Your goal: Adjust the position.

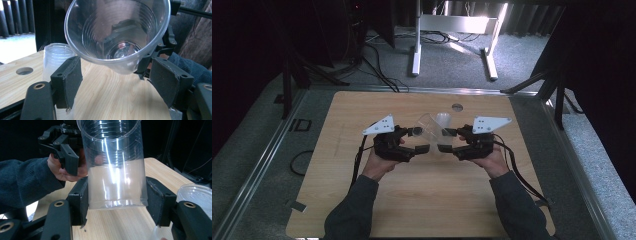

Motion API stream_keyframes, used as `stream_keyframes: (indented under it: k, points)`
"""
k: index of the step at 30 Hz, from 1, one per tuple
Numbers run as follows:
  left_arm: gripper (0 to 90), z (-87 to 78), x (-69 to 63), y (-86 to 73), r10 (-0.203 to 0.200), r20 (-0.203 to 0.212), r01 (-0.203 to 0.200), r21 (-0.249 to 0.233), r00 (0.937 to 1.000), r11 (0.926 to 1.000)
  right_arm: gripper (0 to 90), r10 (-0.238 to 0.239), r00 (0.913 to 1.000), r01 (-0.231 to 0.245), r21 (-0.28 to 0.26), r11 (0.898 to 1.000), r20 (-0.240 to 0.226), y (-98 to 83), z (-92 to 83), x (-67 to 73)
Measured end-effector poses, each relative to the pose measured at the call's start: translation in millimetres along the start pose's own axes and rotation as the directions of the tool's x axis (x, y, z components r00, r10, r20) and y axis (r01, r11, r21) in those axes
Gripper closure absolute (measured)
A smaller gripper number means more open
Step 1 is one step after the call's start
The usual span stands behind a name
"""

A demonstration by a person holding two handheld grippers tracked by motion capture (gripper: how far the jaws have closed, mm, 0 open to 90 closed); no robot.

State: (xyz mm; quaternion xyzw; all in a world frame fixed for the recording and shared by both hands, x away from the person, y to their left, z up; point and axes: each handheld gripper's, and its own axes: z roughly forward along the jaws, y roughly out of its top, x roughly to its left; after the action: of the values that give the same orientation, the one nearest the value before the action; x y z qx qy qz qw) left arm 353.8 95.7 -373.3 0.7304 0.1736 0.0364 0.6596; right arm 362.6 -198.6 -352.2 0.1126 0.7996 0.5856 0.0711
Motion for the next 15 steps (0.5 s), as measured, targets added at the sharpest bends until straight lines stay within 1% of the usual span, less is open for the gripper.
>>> stream_keyframes:
  k: [8,15]
  points:
    - [25.3,1.5,0.2,0.8,-0.005,0.002,0.005,-0.037,1.0000,0.9993,41.5,0.000,1.0000,0.000,-0.012,1.000,-0.003,-0.3,1.1,0.6]
    - [25.2,1.5,1.5,1.2,-0.021,0.008,0.021,-0.062,0.9998,0.9979,41.4,-0.004,1.0000,0.004,-0.011,1.000,-0.004,-1.1,2.5,1.0]
